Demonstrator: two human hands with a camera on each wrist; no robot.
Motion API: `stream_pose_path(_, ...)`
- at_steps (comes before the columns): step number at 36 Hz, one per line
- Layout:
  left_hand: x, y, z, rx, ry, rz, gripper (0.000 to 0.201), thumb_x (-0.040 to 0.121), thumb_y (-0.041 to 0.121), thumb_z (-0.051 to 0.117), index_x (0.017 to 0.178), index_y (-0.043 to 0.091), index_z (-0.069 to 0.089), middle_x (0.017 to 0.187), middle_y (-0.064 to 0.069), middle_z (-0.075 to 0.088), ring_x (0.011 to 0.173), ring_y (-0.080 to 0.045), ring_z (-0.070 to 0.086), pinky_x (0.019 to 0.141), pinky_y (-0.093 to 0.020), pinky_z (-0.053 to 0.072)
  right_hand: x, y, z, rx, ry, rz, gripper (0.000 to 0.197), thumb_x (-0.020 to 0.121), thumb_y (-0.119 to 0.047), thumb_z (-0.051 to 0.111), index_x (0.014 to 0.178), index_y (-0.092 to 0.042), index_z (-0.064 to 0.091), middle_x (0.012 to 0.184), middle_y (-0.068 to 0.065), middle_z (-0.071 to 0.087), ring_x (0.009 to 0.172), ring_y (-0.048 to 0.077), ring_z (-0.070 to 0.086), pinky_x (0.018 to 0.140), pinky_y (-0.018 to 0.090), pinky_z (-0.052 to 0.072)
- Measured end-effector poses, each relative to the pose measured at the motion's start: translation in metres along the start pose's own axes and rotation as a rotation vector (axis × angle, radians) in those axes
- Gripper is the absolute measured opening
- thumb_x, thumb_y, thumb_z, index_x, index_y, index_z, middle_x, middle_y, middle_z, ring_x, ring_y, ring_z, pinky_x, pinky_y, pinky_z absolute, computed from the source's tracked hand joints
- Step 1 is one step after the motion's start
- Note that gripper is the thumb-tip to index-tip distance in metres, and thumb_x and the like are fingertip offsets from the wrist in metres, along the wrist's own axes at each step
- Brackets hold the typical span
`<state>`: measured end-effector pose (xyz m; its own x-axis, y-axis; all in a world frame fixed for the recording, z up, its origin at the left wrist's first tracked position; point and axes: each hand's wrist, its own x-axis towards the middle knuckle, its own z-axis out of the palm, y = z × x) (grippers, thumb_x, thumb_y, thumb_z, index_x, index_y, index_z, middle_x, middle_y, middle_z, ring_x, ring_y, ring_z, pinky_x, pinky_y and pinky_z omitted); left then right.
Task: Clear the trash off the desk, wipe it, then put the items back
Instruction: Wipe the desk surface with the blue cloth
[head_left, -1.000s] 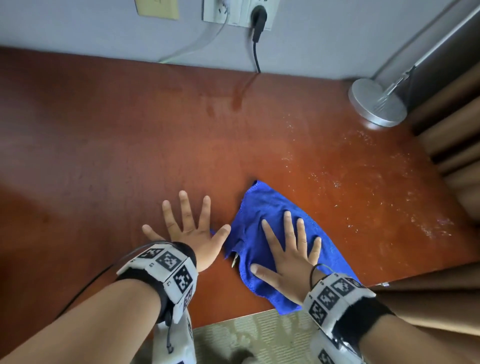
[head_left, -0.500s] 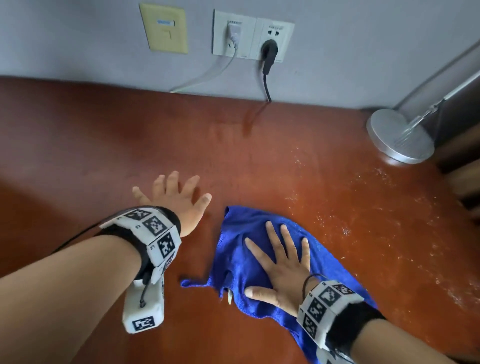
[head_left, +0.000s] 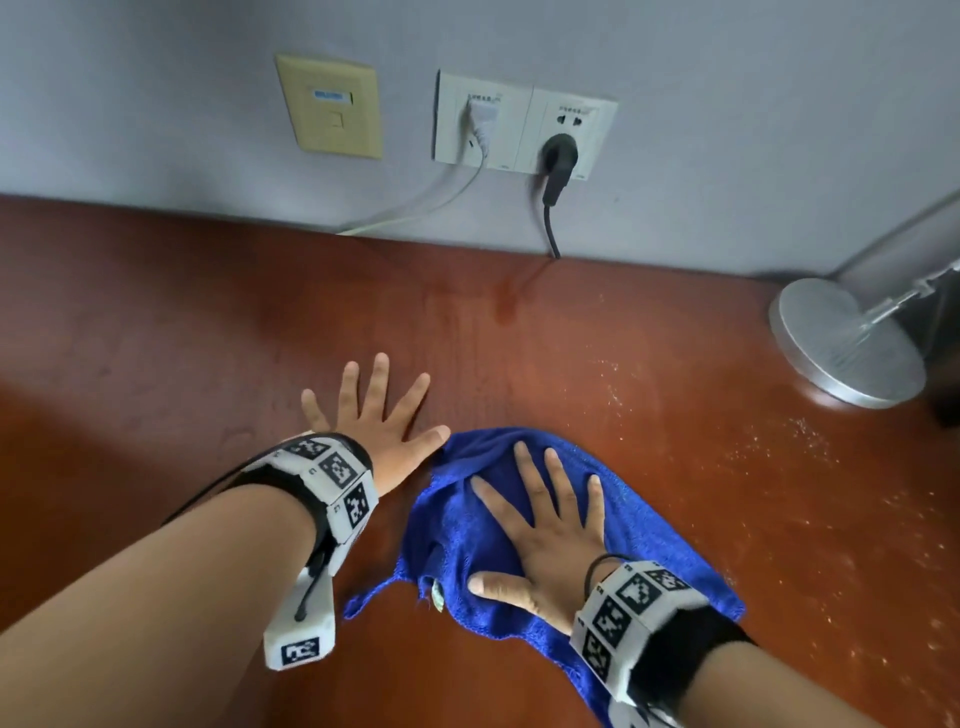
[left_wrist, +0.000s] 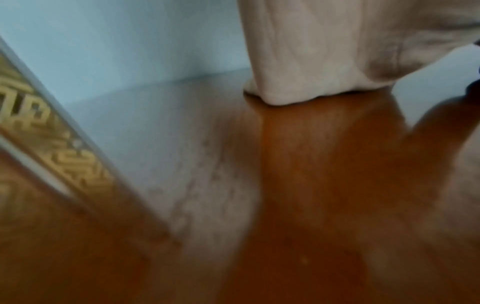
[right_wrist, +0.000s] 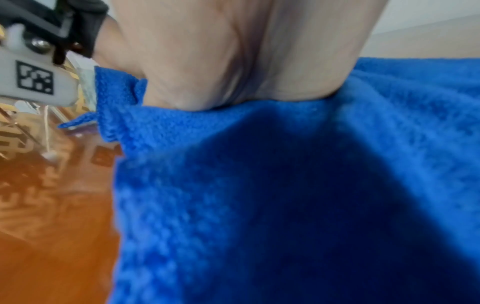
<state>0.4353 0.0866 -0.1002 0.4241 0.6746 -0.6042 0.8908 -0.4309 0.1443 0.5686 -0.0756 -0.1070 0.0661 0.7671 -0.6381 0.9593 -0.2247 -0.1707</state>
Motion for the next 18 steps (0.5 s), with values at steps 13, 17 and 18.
stream_pose_path(13,0.007,-0.001,-0.009,-0.030,-0.178,0.024,0.066,0.086,0.074,0.003,0.137,0.049,-0.030,0.138,0.005,-0.052,0.135,-0.029,-0.040,0.106,-0.066,-0.018,0.066,-0.002,-0.059,-0.032,-0.012,0.082,0.102,0.047,-0.083,0.001,0.140,-0.049,-0.023,0.119,-0.009,-0.062,0.127,0.021,-0.048,0.102,0.059,-0.025)
stream_pose_path(17,0.007,0.000,-0.011,-0.043,-0.192,0.024,0.059,0.091,0.067,0.000,0.135,0.047,-0.033,0.125,0.005,-0.056,0.134,-0.030,-0.041,0.105,-0.066,-0.018,0.085,-0.006,-0.077,-0.066,-0.002,0.106,0.110,0.042,-0.080,-0.004,0.145,-0.043,-0.015,0.116,-0.008,-0.061,0.122,0.018,-0.047,0.104,0.060,-0.022)
stream_pose_path(18,0.007,0.000,-0.012,-0.049,-0.194,0.026,0.058,0.091,0.066,-0.001,0.135,0.047,-0.034,0.124,0.005,-0.056,0.134,-0.030,-0.041,0.105,-0.066,-0.018,0.089,-0.007,-0.081,-0.070,0.000,0.106,0.111,0.042,-0.080,-0.005,0.146,-0.042,-0.014,0.115,-0.009,-0.061,0.122,0.018,-0.047,0.104,0.061,-0.021)
